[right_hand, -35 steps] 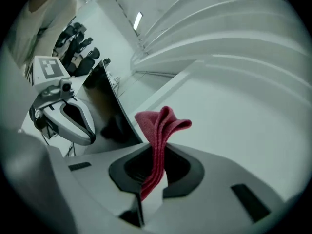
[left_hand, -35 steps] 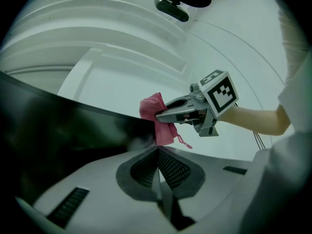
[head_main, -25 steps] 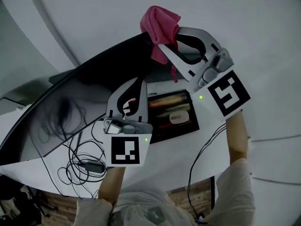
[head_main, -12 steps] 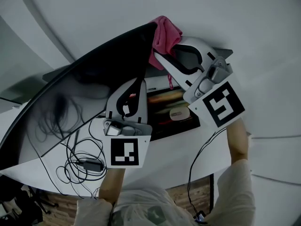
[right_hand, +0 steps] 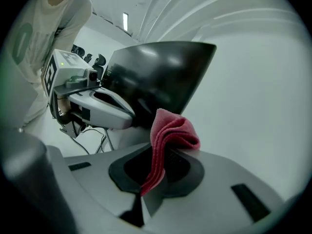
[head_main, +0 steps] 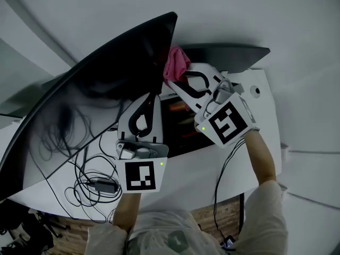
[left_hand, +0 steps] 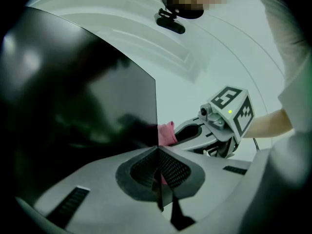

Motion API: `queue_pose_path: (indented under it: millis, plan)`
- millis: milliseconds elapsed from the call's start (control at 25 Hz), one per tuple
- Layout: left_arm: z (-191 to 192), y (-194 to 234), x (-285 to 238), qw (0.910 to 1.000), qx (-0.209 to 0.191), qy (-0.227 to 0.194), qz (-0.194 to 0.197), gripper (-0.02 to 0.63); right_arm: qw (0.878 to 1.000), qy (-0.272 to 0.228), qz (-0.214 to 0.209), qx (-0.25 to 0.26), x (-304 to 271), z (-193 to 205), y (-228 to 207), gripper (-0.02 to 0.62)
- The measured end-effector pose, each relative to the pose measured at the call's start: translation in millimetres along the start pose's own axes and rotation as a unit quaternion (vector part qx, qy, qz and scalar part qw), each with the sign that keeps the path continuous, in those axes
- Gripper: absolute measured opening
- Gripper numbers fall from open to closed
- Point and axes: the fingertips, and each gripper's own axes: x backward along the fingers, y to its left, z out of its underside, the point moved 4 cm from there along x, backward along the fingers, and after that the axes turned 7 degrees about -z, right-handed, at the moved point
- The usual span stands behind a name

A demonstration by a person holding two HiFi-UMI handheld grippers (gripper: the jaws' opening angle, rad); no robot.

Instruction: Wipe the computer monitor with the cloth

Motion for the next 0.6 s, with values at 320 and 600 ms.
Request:
queue_pose_path:
  millis: [320, 600]
  plan:
    - [28, 1, -1, 0.9996, 0.001, 0.028, 0.004, 0.014, 0.998, 0.019, -0.020, -0.065, -48, 75, 40, 0.051]
    - [41, 6, -3, 0.9989, 0.005, 0.047, -0.003, 0.014, 0.992, 0.057, -0.061, -0.095, -77, 122, 66, 0.051]
